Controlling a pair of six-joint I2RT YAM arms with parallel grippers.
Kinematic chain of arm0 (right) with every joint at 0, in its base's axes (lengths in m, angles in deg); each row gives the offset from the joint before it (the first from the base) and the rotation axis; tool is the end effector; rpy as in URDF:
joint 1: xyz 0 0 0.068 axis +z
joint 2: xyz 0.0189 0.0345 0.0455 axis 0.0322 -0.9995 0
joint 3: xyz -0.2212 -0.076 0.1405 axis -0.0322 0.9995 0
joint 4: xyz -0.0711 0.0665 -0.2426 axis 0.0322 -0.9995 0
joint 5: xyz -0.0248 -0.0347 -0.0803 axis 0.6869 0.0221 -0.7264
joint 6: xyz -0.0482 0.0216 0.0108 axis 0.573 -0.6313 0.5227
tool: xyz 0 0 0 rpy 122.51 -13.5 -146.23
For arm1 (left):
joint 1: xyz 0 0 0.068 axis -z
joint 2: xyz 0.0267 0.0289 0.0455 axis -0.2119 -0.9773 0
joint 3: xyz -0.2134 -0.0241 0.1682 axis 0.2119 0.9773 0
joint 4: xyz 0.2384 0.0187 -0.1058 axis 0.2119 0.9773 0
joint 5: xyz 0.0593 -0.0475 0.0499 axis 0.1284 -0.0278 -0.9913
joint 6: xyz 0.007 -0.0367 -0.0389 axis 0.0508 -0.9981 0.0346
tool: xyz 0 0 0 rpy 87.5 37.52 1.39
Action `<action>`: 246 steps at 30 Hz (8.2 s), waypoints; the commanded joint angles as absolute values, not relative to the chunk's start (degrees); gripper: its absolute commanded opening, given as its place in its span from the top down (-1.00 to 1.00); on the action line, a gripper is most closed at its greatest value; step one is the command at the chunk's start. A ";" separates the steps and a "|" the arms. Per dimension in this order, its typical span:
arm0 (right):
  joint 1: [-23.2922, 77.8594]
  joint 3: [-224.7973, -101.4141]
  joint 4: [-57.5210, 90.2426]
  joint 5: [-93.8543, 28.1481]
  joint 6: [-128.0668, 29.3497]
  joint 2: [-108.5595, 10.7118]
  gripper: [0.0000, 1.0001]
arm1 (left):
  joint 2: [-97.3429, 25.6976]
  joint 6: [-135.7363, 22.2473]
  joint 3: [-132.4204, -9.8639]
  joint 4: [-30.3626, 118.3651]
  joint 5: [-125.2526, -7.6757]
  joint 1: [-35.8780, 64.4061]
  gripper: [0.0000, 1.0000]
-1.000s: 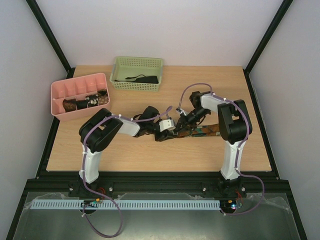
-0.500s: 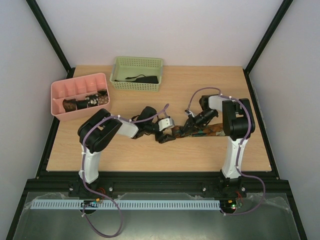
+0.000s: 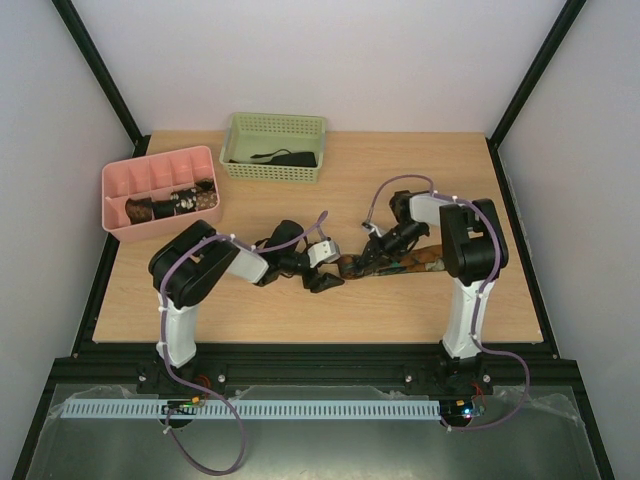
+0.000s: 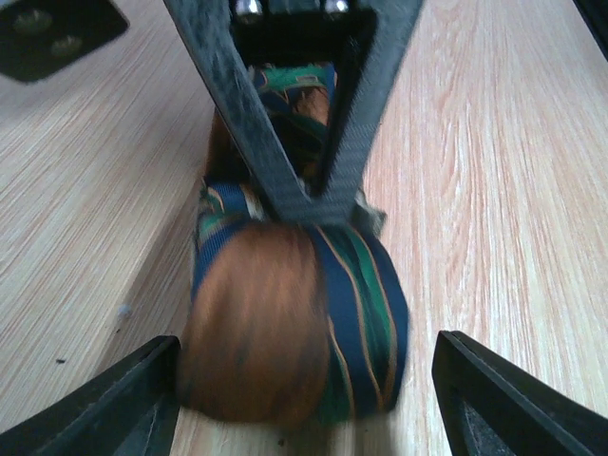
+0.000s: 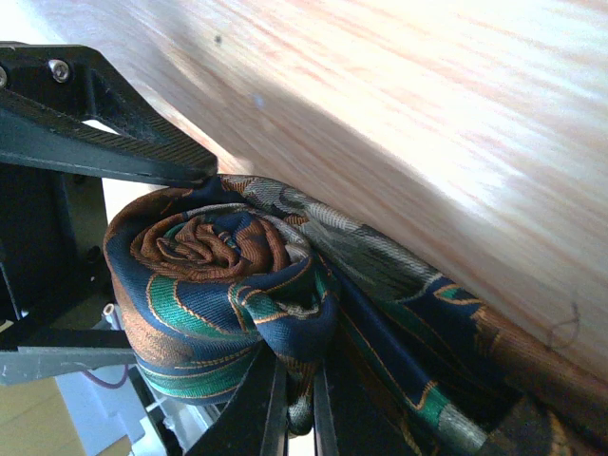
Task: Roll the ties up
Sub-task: Roll the tie at the center of the board.
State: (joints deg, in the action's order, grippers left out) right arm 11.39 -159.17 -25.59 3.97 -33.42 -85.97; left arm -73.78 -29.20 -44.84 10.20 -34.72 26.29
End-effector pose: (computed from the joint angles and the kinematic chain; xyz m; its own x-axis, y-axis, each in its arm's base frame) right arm 0.3434 0.1063 0.1109 -0.9331 -0.3357 -0.1287 -0.3277 0.6468 0.6887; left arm 0.2675 -0.2422 0.0994 -0.1449 0.3847 -0.9116 0.9833 0.1585 -0.0894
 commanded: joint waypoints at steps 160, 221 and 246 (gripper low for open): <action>14.73 -157.56 -23.40 -3.08 -38.32 -84.84 0.97 | -71.93 -18.47 -49.75 28.19 -45.54 27.72 -0.30; 10.18 -162.08 -27.15 -8.69 -30.92 -89.68 0.97 | -73.92 -26.88 -53.49 22.57 -41.06 28.37 -0.42; 6.87 -164.88 -29.82 -6.53 -30.88 -89.75 0.43 | -78.59 -24.81 -54.13 21.97 -46.62 29.63 0.42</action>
